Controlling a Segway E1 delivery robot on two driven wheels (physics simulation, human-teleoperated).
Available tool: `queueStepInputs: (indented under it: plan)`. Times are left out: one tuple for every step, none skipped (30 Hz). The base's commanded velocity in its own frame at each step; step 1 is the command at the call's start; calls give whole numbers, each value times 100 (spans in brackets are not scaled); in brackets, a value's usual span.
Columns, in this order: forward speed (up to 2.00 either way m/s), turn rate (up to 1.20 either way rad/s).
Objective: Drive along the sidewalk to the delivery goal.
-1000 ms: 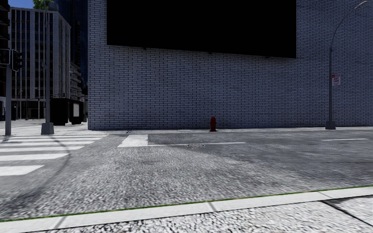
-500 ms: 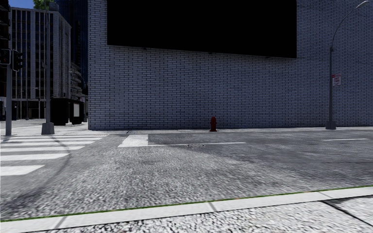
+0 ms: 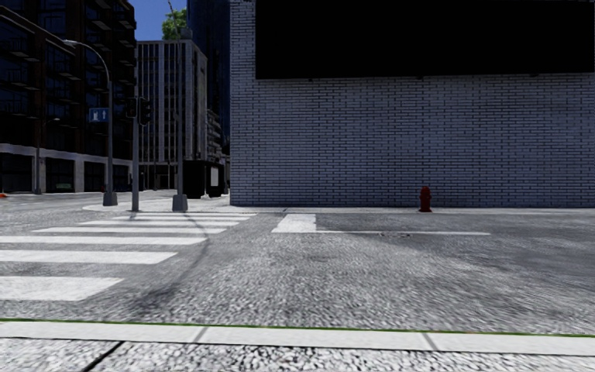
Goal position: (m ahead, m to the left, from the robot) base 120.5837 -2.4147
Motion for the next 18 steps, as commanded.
queueStepInputs:
  plan:
    - [0, 67]
    - [0, 67]
    - [0, 64]
    - [0, 62]
    - [0, 60]
    - [0, 60]
    - [0, 60]
    - [0, 60]
    - [0, 60]
    - [0, 60]
    - [0, 60]
    - [0, 60]
    - [0, 60]
    - [0, 60]
    - [0, 60]
    - [0, 60]
    - [0, 60]
    - [0, 62]
